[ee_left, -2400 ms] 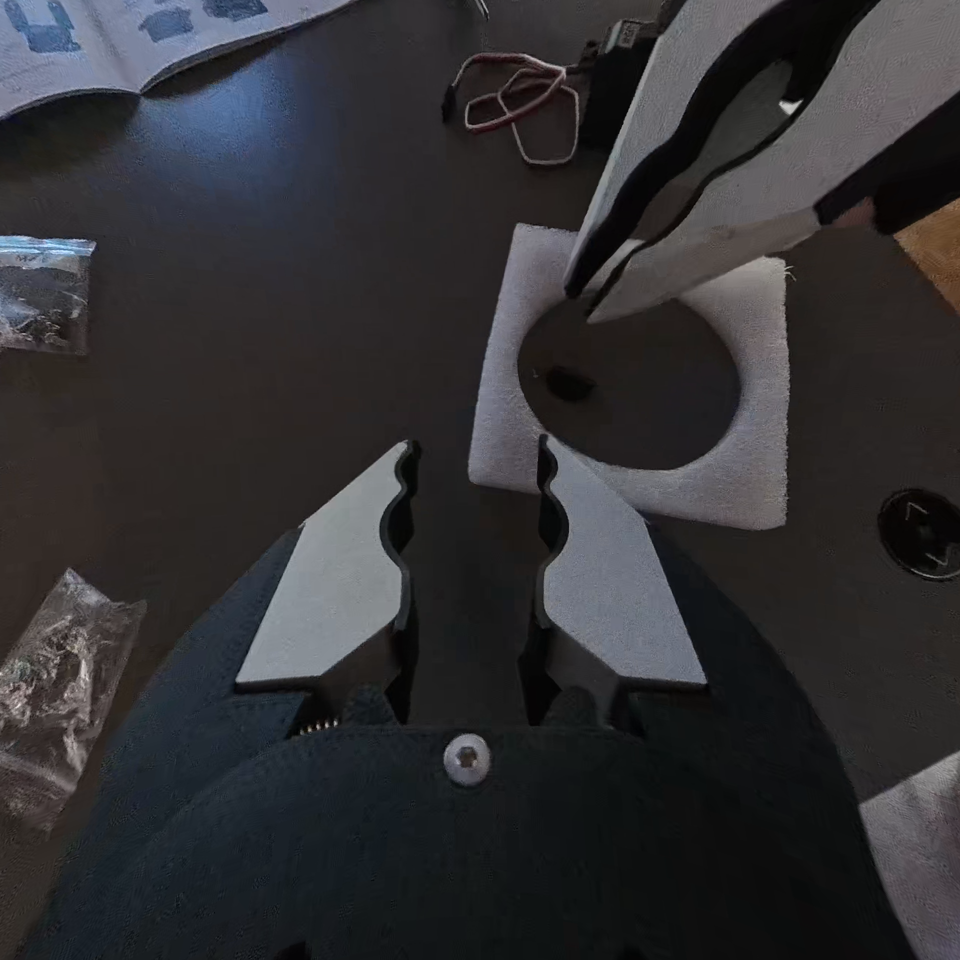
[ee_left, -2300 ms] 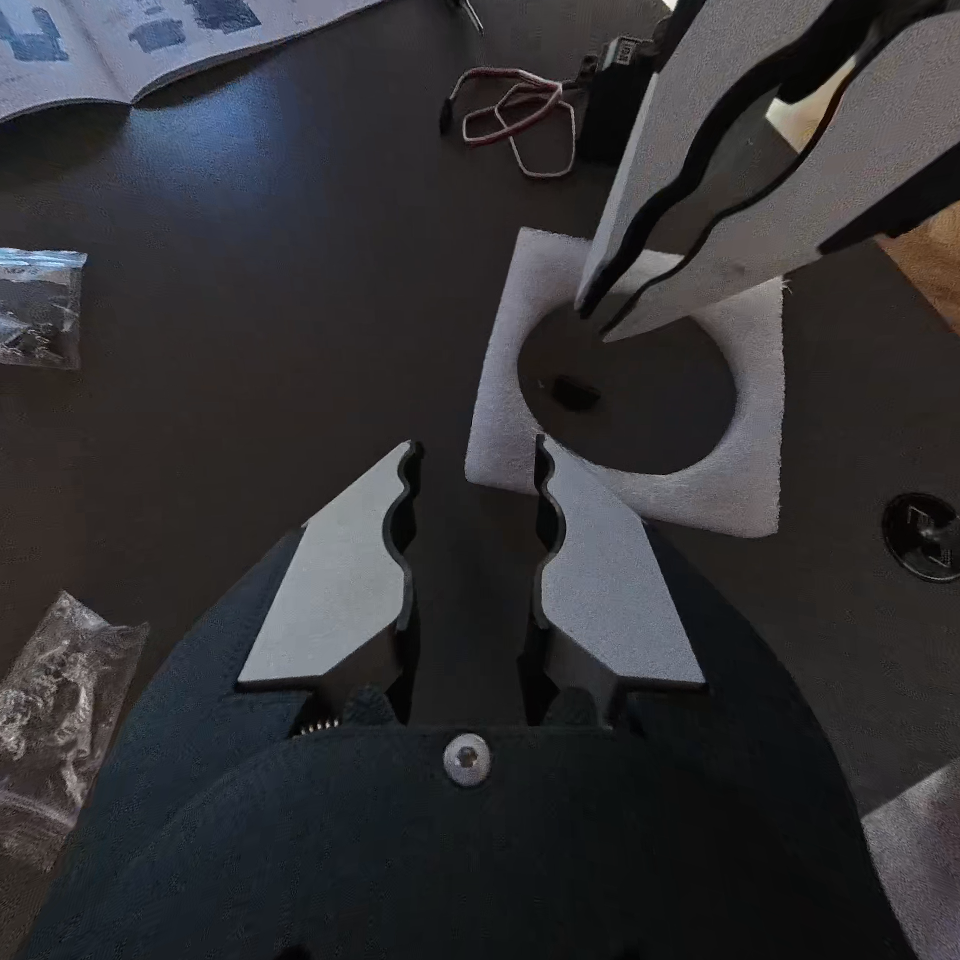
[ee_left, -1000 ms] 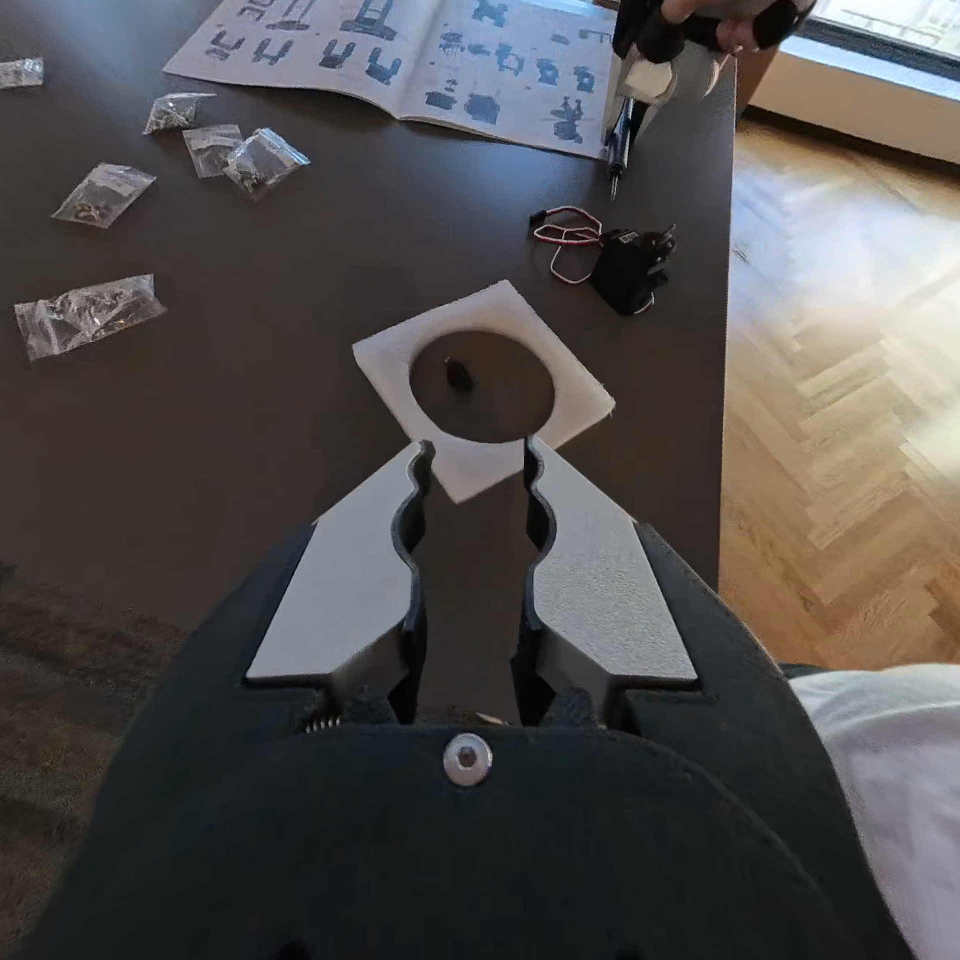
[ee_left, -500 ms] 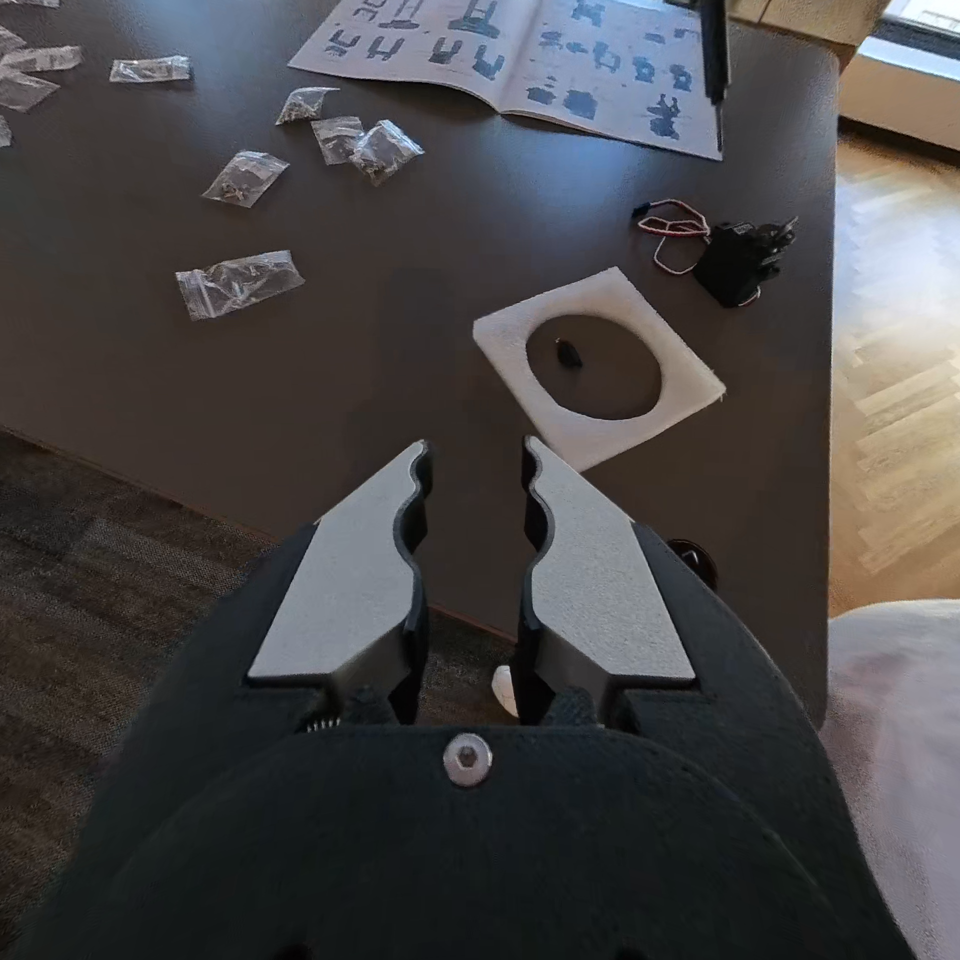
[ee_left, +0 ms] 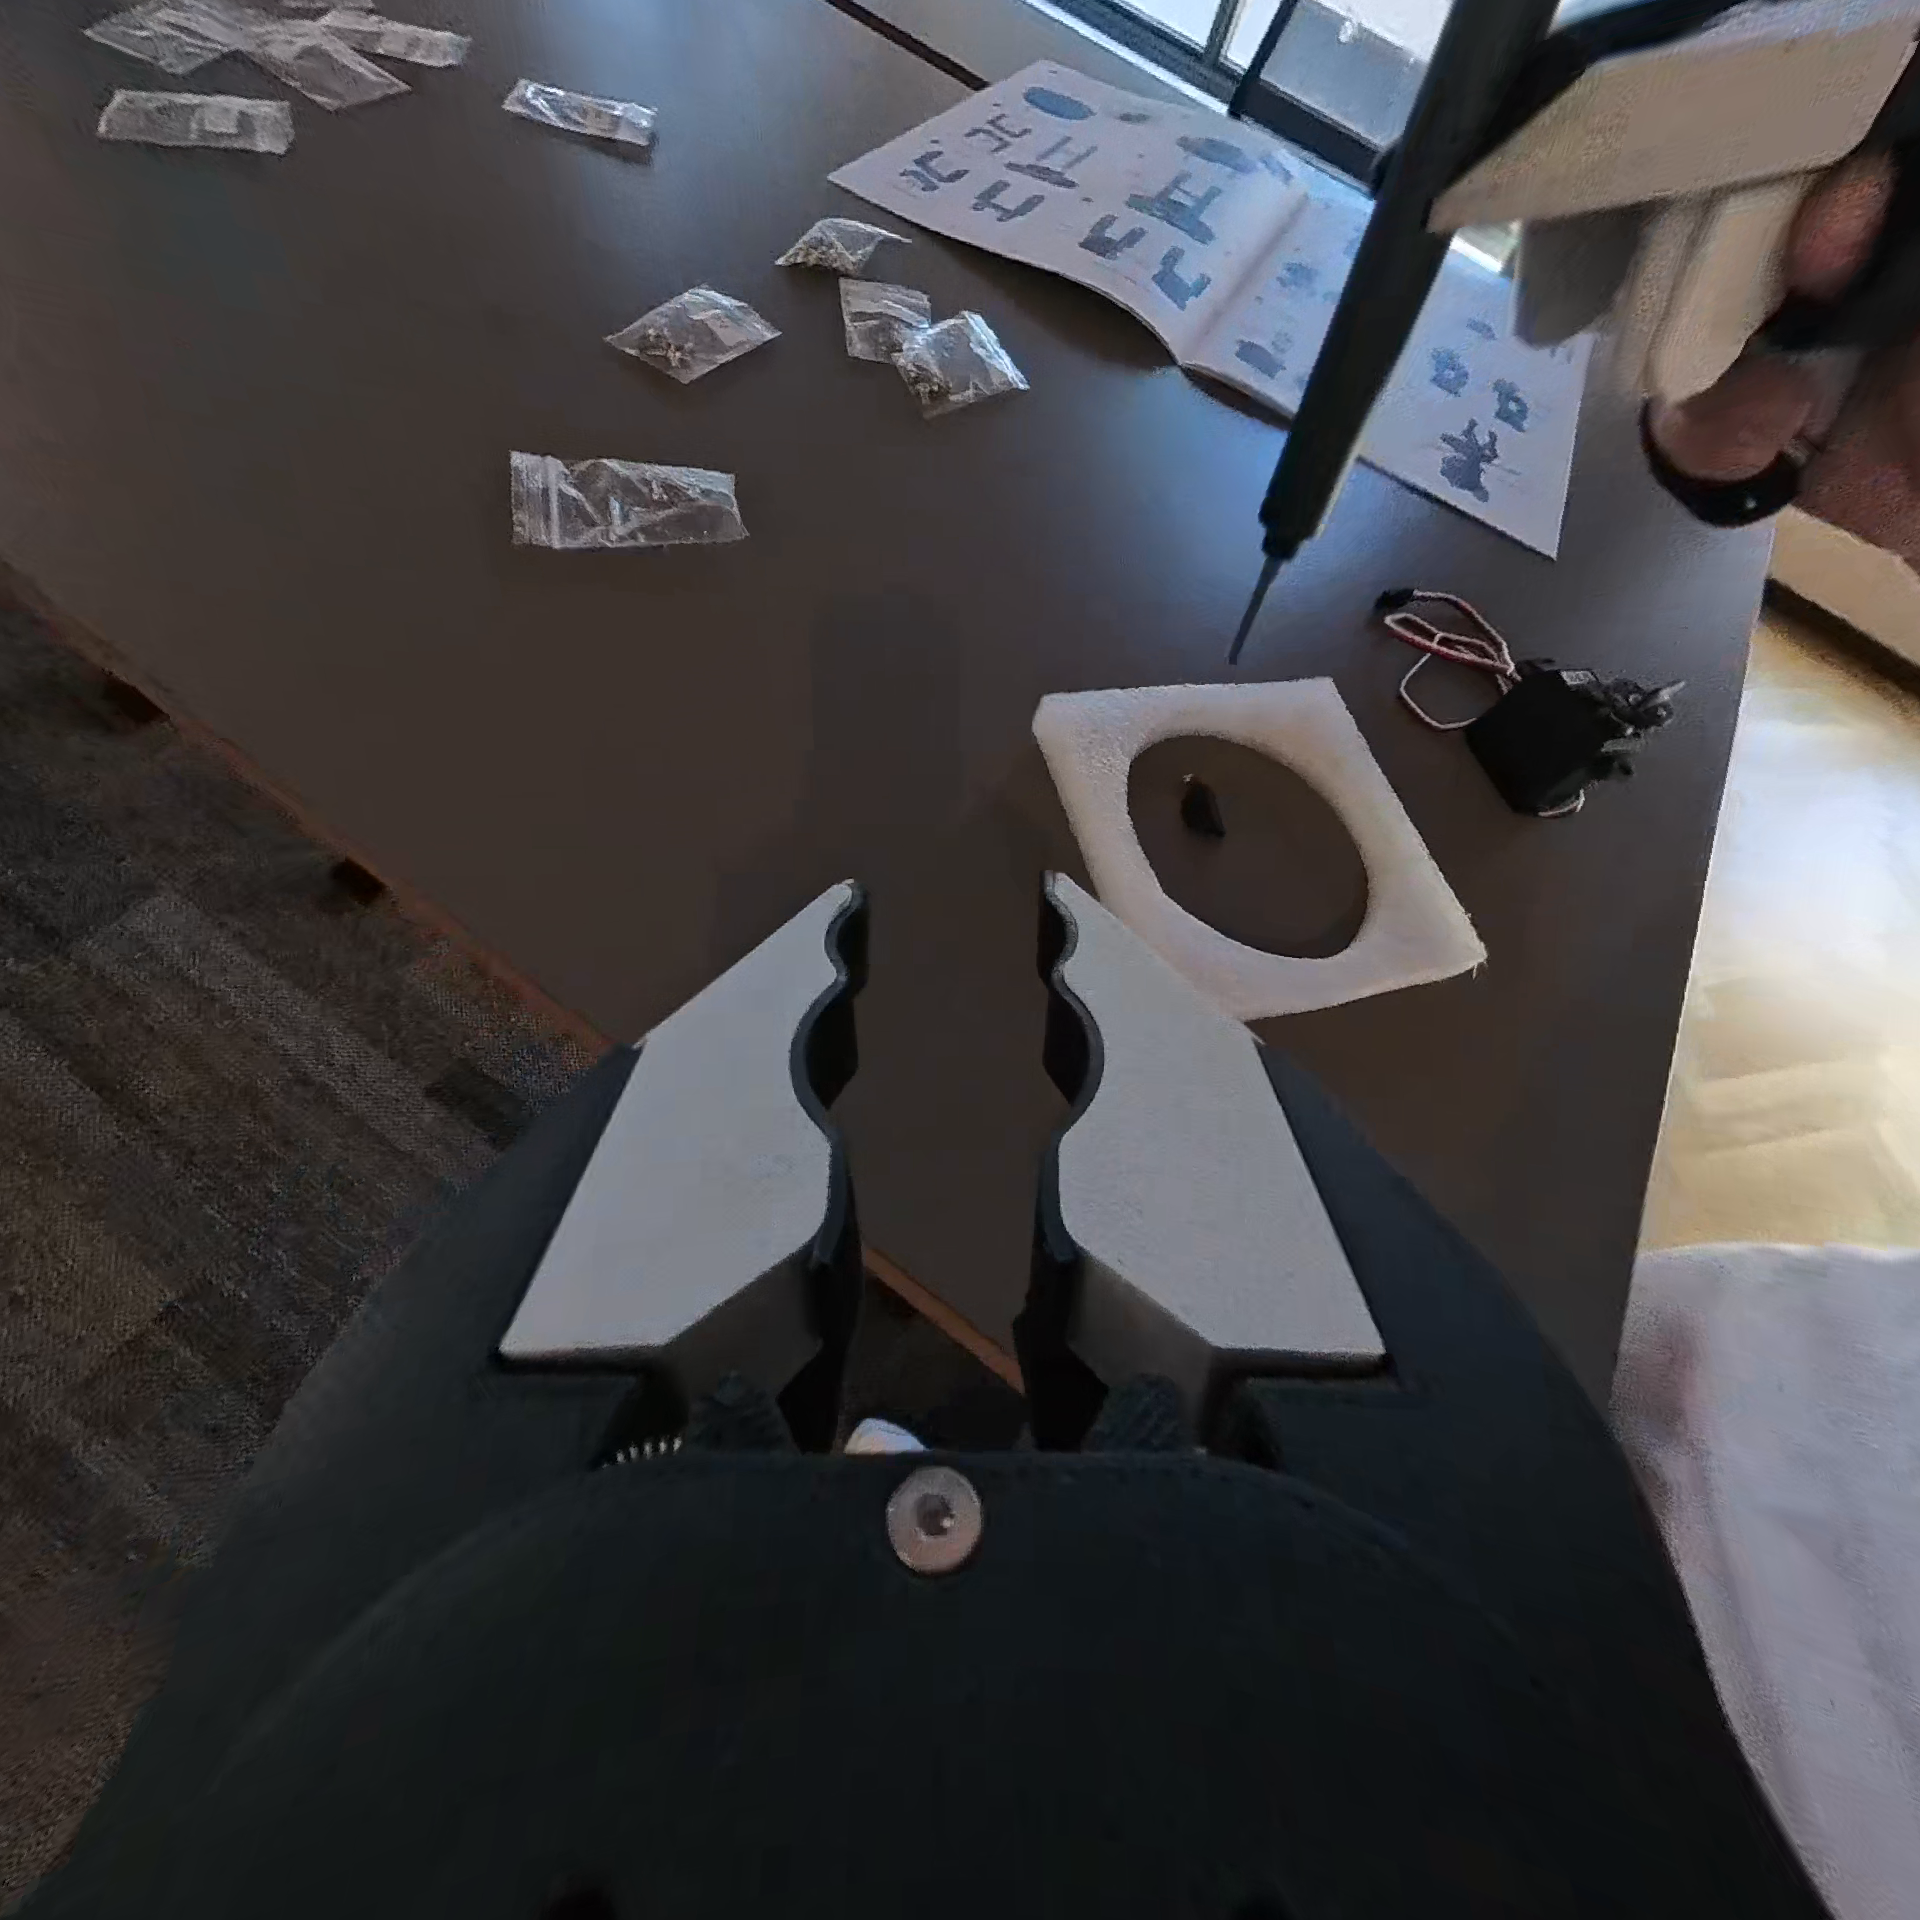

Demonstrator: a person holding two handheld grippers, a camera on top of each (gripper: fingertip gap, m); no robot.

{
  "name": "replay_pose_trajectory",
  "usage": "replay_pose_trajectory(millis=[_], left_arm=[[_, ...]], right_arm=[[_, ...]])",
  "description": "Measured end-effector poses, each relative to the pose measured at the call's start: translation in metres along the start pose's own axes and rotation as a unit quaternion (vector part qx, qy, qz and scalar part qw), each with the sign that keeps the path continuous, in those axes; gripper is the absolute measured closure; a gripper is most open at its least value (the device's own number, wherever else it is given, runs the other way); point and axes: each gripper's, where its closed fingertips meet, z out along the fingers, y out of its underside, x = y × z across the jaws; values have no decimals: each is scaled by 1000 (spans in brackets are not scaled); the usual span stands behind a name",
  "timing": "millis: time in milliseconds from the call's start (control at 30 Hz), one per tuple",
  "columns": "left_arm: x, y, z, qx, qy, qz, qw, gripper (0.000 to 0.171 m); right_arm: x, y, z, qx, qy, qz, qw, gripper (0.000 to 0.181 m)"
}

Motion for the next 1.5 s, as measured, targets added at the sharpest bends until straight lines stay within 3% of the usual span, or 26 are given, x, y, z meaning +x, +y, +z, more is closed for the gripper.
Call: replay_pose_trajectory(millis=[200,433,767,933,1067,1167,1333,1500], left_arm=[[2,11,-5,-3,-31,-30,999,141],[-6,6,-12,7,-53,-37,998,141],[-4,-6,2,6,-30,-20,999,142],[43,-16,28,21,67,61,996,136],[86,-31,52,58,101,175,978,133],[121,-49,61,86,135,212,964,136],[163,-53,74,80,168,225,957,140],[183,-39,87,56,157,182,969,141]], right_arm=[[-5,31,23,-59,-49,-11,997,166],[-3,47,29,-88,-53,-24,994,165],[-10,31,23,-69,-49,-42,995,166],[-13,-2,-8,-3,-61,17,998,165],[-12,-28,-43,53,-97,101,989,166],[-7,-39,-69,80,-118,147,979,166],[11,-31,-102,89,-111,175,974,166],[29,-3,-132,77,-132,230,961,166]])
